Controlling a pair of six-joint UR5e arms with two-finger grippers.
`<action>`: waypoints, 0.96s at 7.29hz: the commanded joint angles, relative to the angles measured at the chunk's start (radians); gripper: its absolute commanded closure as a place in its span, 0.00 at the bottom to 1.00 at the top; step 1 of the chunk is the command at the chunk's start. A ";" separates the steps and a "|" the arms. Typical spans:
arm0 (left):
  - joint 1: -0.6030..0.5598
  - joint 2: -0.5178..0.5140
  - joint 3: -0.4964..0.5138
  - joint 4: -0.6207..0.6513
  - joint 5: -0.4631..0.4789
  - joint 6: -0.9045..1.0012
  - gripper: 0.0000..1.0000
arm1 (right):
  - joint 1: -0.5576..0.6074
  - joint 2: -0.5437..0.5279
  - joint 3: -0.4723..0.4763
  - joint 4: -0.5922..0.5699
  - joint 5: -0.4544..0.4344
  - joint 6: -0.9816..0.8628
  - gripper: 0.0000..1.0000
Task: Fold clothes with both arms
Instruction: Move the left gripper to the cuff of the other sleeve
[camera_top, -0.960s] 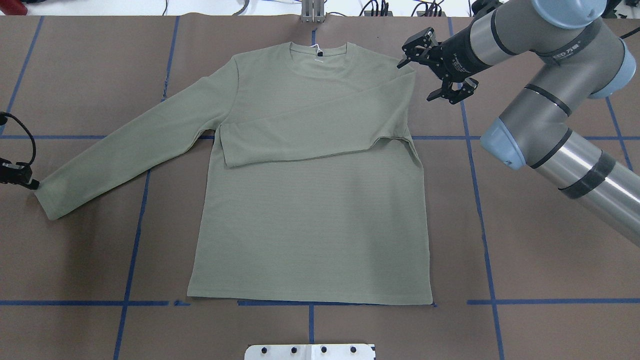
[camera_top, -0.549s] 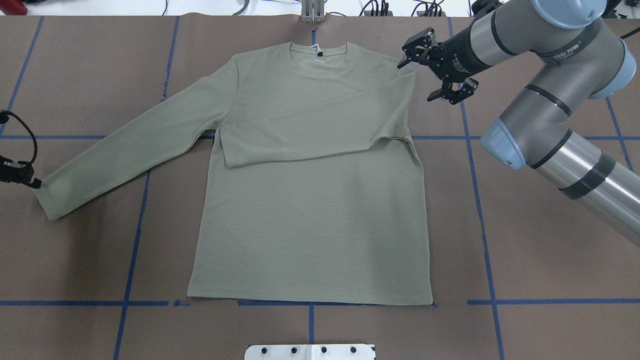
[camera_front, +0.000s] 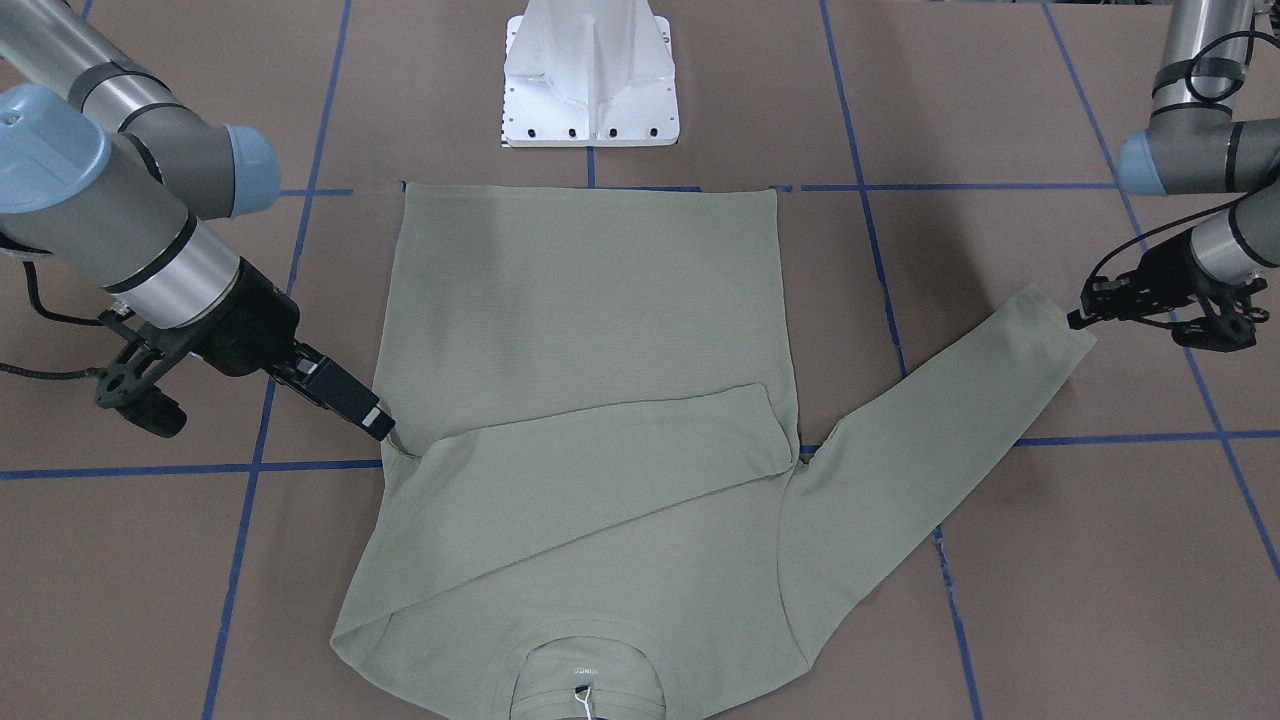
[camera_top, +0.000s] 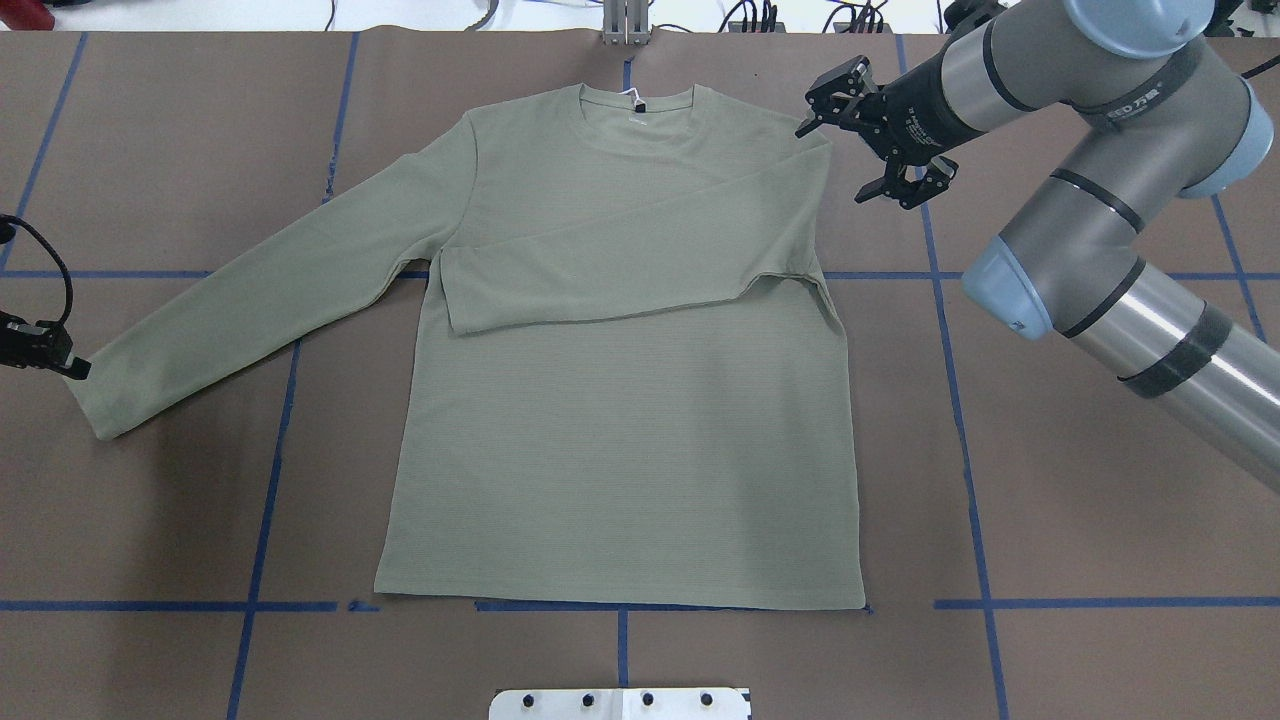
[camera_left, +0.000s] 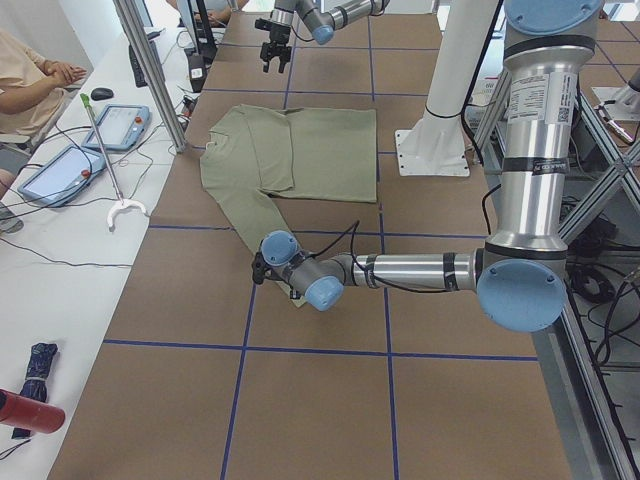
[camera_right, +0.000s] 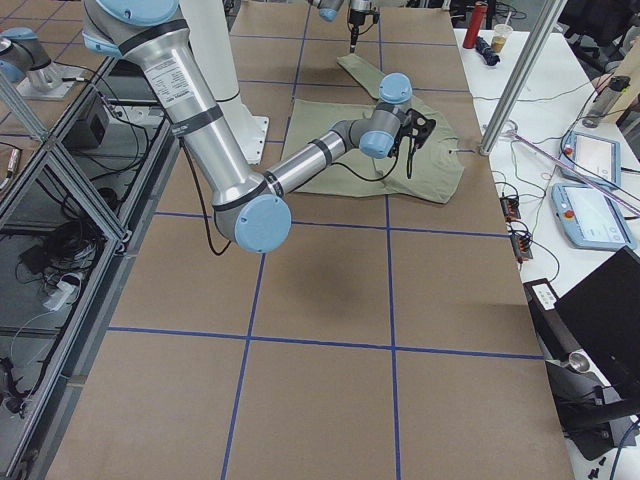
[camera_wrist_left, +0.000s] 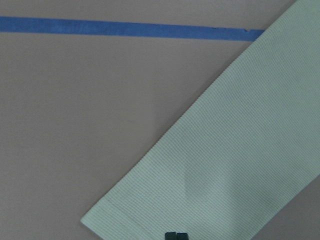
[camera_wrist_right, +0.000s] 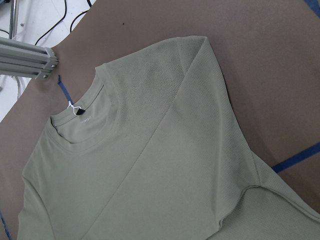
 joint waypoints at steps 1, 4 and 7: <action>0.003 -0.003 0.038 -0.001 0.057 0.004 0.57 | 0.000 -0.002 0.000 0.000 0.000 0.001 0.00; 0.019 -0.009 0.037 -0.001 0.064 -0.003 0.56 | 0.000 -0.013 0.001 0.000 -0.006 0.001 0.00; 0.034 -0.012 0.039 0.003 0.095 -0.003 0.49 | 0.000 -0.014 0.001 0.002 -0.006 0.001 0.00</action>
